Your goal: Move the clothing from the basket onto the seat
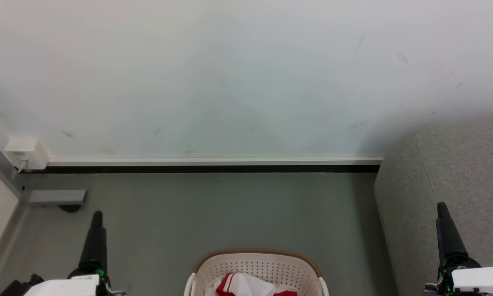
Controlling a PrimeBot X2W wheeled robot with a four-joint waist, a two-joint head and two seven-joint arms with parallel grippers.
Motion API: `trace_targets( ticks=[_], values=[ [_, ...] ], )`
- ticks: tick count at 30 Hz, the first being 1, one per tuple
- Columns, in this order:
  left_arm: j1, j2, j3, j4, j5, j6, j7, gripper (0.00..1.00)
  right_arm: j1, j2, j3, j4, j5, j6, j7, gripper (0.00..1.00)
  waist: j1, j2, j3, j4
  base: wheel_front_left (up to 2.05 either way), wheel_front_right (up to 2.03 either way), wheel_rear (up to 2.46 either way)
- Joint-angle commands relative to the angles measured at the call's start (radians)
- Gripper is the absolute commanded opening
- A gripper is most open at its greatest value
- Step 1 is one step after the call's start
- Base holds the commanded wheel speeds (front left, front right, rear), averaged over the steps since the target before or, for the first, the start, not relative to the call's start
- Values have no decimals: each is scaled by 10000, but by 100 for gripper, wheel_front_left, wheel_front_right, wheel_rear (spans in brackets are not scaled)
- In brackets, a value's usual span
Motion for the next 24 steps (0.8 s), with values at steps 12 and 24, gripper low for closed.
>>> trace_targets(
  ticks=[12,24],
  values=[
    [-36,97,-57,-591,2574,12,-524,100,-282,-138,376,-446,-2503,-6,-543,100,0,0,8,-50,0,0,0],
    [160,112,-371,-1120,5344,377,-918,100,-265,-235,511,-211,-4824,-8,-936,100,0,0,-26,-62,0,0,0]
  ],
)
